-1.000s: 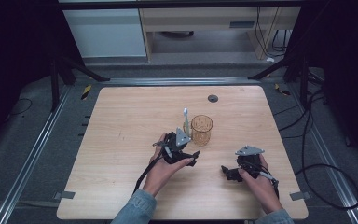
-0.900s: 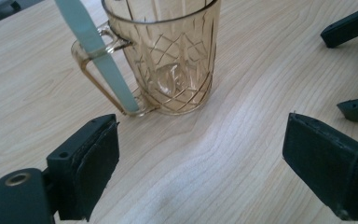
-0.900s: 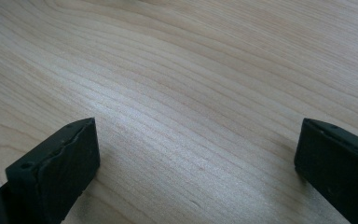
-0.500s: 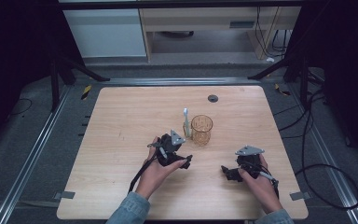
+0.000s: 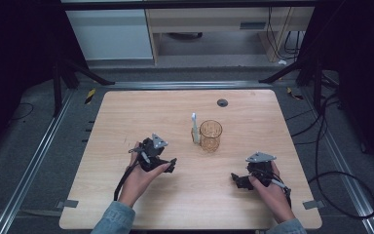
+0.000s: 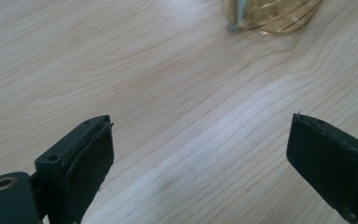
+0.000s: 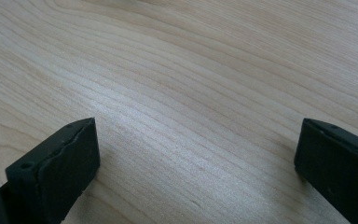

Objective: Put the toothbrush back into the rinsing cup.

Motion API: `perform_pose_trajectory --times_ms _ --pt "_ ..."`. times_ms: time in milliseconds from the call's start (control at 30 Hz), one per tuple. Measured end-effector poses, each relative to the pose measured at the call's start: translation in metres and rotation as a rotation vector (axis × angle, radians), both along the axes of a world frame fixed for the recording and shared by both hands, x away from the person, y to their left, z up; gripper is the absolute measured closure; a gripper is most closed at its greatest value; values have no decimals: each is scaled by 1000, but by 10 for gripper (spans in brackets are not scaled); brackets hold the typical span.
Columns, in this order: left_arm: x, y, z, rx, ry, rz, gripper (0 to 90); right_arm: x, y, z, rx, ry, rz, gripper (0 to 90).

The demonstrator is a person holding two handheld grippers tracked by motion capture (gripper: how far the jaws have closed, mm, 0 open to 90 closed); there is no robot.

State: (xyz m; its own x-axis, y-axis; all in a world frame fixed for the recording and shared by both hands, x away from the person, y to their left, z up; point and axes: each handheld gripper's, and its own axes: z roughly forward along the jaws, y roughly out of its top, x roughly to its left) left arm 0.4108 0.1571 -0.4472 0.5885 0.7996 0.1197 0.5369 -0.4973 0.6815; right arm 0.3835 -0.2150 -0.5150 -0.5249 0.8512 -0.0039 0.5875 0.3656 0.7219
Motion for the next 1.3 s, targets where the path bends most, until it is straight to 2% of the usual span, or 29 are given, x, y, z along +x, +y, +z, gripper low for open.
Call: perform_pose_trajectory --times_ms 300,667,833,1000,1300 --pt "2 42 0 14 2 73 67 0 0 0 0 0 0 3" --pt "1 83 -10 24 20 156 67 0 0 0 0 0 0 3" --pt "3 99 -17 37 44 191 67 0 0 0 0 0 0 3" --pt "6 113 -26 34 61 225 67 0 0 0 0 0 0 3" --pt "15 127 -36 10 60 263 67 0 0 0 0 0 0 3"
